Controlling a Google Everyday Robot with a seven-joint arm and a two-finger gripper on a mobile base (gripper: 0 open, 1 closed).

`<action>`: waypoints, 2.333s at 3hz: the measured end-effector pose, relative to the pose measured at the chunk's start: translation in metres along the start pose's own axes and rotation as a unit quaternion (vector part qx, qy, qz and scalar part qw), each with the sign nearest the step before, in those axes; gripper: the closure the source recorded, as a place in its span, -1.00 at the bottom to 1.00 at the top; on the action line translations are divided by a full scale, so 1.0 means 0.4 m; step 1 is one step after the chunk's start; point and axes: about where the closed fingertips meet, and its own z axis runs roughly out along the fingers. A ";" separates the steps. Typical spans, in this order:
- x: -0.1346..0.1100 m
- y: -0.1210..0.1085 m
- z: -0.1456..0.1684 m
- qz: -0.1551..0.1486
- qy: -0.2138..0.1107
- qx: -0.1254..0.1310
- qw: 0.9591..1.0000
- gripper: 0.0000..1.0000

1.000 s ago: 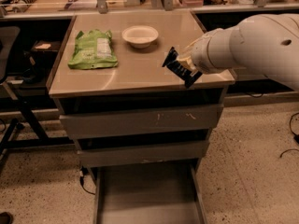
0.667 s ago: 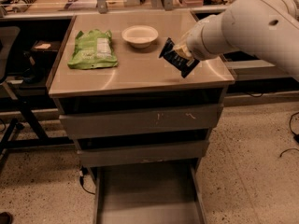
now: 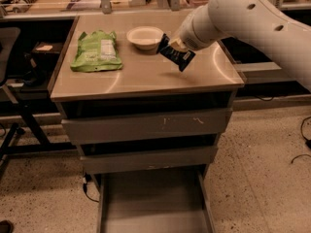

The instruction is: Pick rxbar blueberry from bottom drawer and place on counter

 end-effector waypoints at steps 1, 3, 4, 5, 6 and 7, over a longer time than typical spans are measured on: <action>-0.007 0.010 0.064 -0.009 0.006 -0.018 1.000 1.00; 0.019 0.061 0.191 -0.018 0.025 -0.064 0.997 1.00; 0.020 0.061 0.192 -0.018 0.025 -0.065 0.997 0.61; 0.020 0.061 0.192 -0.018 0.025 -0.065 0.997 0.15; 0.020 0.061 0.192 -0.018 0.025 -0.065 0.997 -0.32; 0.020 0.062 0.192 -0.018 0.025 -0.065 0.997 -0.79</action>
Offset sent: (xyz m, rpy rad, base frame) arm 0.0462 0.0397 -0.0619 -0.0479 0.1079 0.0836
